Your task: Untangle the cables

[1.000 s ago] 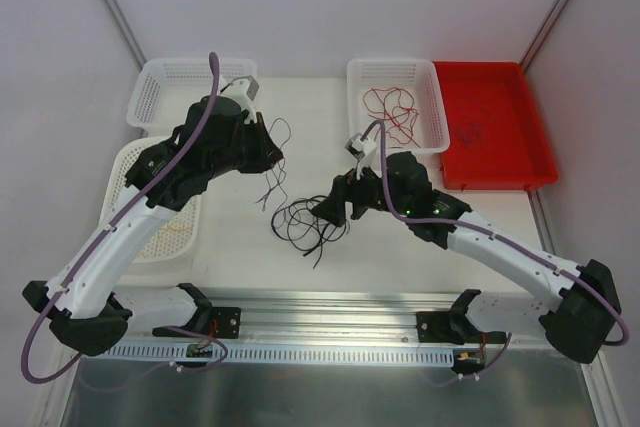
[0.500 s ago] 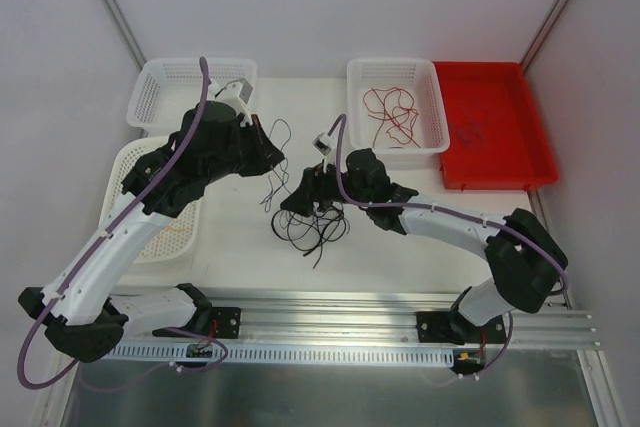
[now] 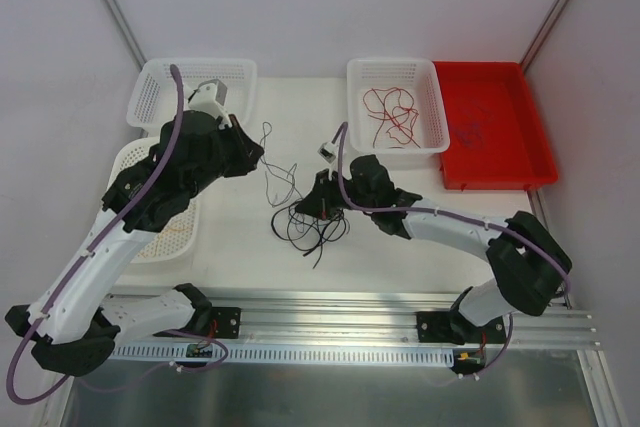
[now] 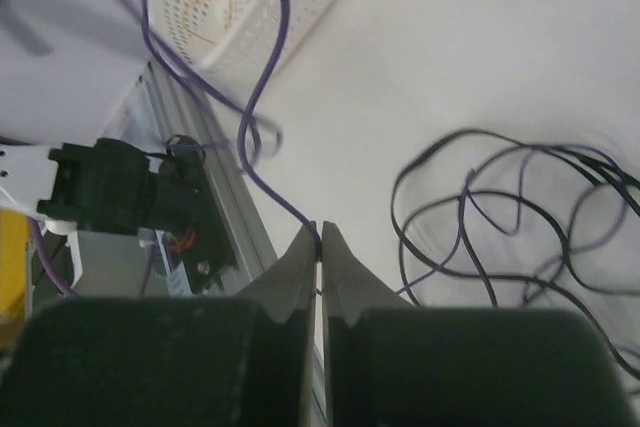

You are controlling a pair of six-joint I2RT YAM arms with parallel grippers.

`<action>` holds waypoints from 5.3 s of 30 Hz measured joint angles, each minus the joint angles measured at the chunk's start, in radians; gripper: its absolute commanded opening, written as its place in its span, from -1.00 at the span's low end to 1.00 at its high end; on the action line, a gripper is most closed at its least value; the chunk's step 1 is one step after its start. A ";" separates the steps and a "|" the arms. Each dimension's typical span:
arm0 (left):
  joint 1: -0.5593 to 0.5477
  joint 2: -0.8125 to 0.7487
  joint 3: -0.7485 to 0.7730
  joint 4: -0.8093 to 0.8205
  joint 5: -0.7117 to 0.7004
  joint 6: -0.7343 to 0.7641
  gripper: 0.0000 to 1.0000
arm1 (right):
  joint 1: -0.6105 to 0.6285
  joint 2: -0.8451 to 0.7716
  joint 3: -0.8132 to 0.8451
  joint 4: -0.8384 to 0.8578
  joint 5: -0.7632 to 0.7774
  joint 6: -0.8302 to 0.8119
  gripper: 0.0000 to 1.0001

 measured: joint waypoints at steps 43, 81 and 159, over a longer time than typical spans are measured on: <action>0.349 0.056 -0.204 0.010 0.041 0.181 -1.00 | -0.448 -0.629 0.515 -1.083 0.292 -0.449 -0.99; -0.023 0.098 -0.217 0.194 0.534 0.345 -1.00 | -0.157 -0.389 0.163 -0.560 0.215 0.225 0.94; 0.401 0.208 -0.391 0.216 0.308 0.329 0.98 | -1.135 0.403 0.973 -0.912 0.519 -0.257 0.76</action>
